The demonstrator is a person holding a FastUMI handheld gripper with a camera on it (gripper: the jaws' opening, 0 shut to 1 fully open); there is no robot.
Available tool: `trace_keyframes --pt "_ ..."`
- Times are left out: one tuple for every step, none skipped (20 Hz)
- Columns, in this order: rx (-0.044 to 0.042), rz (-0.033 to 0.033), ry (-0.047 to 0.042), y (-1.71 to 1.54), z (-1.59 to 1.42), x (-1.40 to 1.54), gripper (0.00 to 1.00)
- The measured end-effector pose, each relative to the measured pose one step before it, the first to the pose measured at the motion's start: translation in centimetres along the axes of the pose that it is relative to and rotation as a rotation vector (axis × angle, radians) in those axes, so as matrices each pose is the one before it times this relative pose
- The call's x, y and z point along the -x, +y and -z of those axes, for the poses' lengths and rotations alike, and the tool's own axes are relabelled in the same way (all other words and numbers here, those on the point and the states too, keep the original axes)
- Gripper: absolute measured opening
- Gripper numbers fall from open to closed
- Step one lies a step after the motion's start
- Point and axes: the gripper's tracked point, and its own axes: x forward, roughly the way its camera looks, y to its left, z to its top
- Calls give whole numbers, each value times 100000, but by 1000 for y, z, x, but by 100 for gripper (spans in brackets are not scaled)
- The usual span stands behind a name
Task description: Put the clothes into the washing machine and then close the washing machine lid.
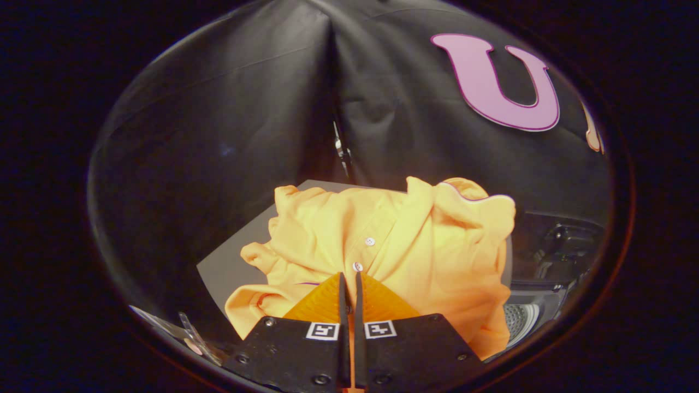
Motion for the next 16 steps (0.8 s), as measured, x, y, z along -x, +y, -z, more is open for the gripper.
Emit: trace_keyframes --pt "1442 3098 -616 -1366 146 459 0" --pt "397 3023 -654 -1569 232 814 0" --pt "-684 2744 -640 -1328 88 803 1" --pt "-1089 2381 -237 -1368 282 666 0" --pt "-1818 2627 -766 -1586 246 636 0" --pt "-2064 2482 -744 -1455 207 977 0" --pt "-1927 2765 -945 -1561 -43 923 0" --pt "-1186 3652 -1201 -1344 -454 764 0" --pt "-339 4714 -1224 -1675 -442 610 0" --pt "1757 6059 1009 -1233 -348 728 0" --pt "2200 4929 -122 -1730 -53 505 0" --pt "1533 4163 121 -2150 536 -345 0" --pt "9 3263 32 -1889 570 -387 0" --pt "-747 2003 262 -1268 785 -517 0" --pt "-1309 446 844 -968 559 -469 0" --pt "-2393 1706 1535 -1118 690 -544 1"
